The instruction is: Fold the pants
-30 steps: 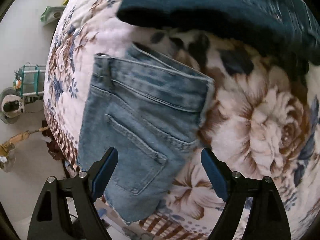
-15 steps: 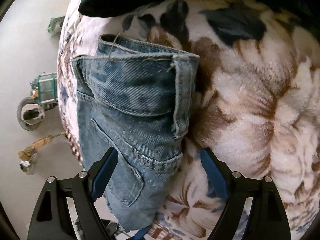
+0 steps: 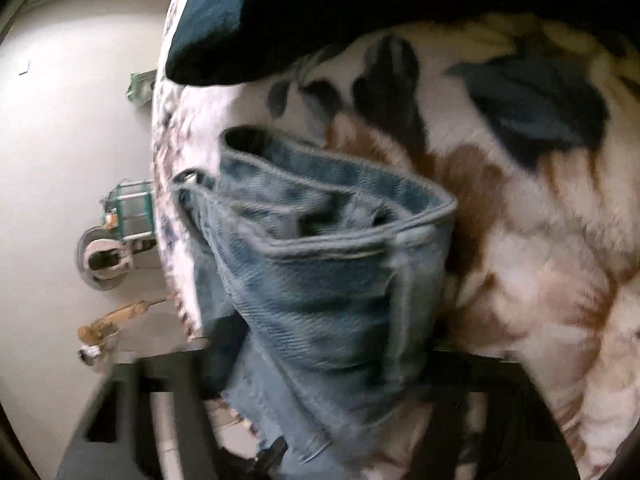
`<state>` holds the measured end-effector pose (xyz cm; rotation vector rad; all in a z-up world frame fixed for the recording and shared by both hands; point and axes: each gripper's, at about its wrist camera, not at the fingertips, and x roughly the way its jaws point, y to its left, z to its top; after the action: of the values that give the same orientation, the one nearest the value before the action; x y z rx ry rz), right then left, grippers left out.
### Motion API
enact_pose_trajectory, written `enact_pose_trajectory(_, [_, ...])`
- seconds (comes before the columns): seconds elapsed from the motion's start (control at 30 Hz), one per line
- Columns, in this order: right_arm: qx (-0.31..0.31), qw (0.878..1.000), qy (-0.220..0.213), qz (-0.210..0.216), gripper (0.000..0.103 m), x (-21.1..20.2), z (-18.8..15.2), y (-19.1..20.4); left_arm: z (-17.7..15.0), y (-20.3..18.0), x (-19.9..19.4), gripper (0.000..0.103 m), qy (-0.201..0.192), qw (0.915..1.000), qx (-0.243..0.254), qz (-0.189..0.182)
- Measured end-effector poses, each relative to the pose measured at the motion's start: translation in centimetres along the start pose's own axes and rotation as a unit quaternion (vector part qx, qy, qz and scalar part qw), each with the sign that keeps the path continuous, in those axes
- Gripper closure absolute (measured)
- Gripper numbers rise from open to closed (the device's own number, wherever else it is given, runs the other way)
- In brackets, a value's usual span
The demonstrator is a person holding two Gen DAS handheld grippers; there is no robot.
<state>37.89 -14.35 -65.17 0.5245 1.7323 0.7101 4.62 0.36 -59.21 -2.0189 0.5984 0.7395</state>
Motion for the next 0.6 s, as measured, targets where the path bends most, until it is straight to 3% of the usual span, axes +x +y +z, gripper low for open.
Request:
enact_pose_trajectory(0.13, [0.006,1.000,-0.017,0.009,0.072,-1.4,-1.2,-0.2,0.6,-2.8,-0.3,0.069,0.009,0.9972,0.071,0.021])
enact_pose_trajectory(0.23, [0.025,0.999,-0.026,0.018,0.076,-2.9,-2.8,-0.3,1.3,-5.2,-1.1,0.069,0.022,0.9898,0.135,0.038])
enact_pose_trajectory(0.37, [0.056,0.998,-0.032,0.026,0.079,-5.1,-6.1,-0.9,2.5,-7.4,-3.4,0.069,0.033,0.9729,0.222,0.056])
enact_pose_trajectory(0.47, [0.084,0.996,-0.033,0.025,0.079,-5.8,-9.5,-2.0,3.5,-7.6,-5.3,0.069,0.030,0.9649,0.252,0.066])
enact_pose_trajectory(0.57, [0.095,0.995,-0.028,0.032,0.077,-5.2,-11.4,-3.0,4.1,-6.8,-4.2,0.069,0.022,0.9661,0.248,0.067])
enact_pose_trajectory(0.6, [0.092,0.995,-0.026,0.026,0.067,-4.8,-11.3,-3.3,4.3,-5.6,-3.5,0.067,0.022,0.9683,0.240,0.066])
